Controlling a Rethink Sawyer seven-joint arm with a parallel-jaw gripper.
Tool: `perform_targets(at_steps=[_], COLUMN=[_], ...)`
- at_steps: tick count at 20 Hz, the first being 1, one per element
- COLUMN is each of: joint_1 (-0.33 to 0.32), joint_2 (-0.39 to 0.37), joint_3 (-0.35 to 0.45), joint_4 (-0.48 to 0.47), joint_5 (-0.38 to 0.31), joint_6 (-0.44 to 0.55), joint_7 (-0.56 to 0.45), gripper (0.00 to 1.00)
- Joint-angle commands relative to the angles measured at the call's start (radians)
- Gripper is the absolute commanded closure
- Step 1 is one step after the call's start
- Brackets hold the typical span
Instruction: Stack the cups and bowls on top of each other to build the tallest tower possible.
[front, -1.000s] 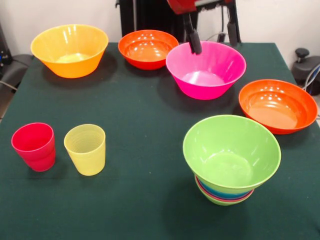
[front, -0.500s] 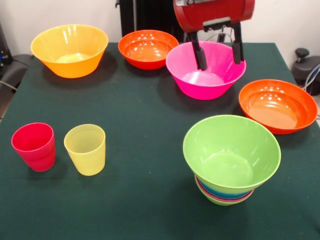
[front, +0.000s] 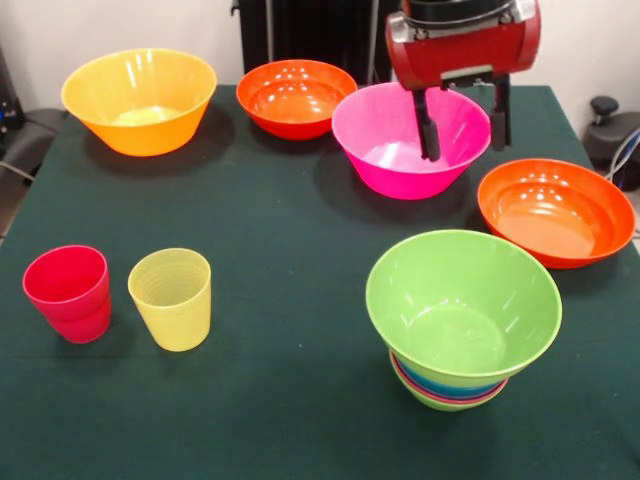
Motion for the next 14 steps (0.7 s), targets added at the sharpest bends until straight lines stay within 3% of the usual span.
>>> perform_targets(at_steps=[1,14], joint_1=[0.044,-0.002], joint_2=[0.084,0.146], joint_3=[-0.050,0.006], joint_4=[0.086,0.180], joint_5=[-0.028,-0.018], joint_6=[-0.081,-0.274], joint_7=[0.188,0.152], gripper=[0.00,0.00])
